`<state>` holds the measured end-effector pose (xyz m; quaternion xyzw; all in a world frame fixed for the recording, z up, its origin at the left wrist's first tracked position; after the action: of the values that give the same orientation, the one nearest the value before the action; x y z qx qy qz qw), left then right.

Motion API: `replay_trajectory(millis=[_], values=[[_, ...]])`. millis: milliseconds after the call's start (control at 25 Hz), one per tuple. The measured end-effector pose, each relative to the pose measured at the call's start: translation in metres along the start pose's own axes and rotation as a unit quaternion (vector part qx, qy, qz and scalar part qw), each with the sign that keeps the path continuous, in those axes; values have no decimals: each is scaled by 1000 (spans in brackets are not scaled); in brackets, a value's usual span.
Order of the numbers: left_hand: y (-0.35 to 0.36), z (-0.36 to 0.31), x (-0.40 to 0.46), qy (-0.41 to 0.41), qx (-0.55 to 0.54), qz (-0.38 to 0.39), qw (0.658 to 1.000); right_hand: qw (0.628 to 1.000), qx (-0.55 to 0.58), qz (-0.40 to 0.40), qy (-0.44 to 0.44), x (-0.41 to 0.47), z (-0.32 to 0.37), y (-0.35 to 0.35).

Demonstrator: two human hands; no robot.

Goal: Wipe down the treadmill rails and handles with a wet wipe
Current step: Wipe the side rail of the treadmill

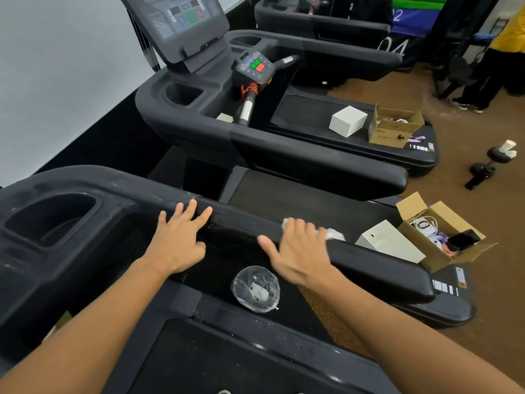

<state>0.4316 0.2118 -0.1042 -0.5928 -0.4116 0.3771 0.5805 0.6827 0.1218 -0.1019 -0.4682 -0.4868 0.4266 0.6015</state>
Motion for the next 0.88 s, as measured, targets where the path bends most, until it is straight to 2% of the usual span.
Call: replay_trajectory(millis=[200,320,440,560,720,800,880], values=[[-11,21,5,50,-2,-4,999,996,5,-12,-88,41,120,21],[-16,44,13,25,0,-32,999,984,-8,-8,-175,29,127,31],[-12,55,18,20,24,-48,998,956,-37,-35,-290,-2,73,32],[-9,54,22,31,41,-53,997,927,-92,-32,-363,-35,-16,21],[-10,53,21,29,48,-32,998,883,-159,44,-439,-65,-126,5],[-11,53,19,22,37,-20,999,871,-173,76,-454,-64,-141,2],[-14,52,18,23,26,-9,999,854,-173,70,-485,-53,-127,3]])
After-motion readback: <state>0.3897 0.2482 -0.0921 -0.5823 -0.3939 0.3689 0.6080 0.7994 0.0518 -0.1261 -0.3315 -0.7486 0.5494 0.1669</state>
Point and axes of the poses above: each hand's wrist, its own x-axis towards the middle knuckle, its own y-axis out of the palm, z = x × y, the point moved 3 cm from there along x, towards the middle knuckle, and after that the axes turned 9 degrees about -z, right-handed, at the moved point
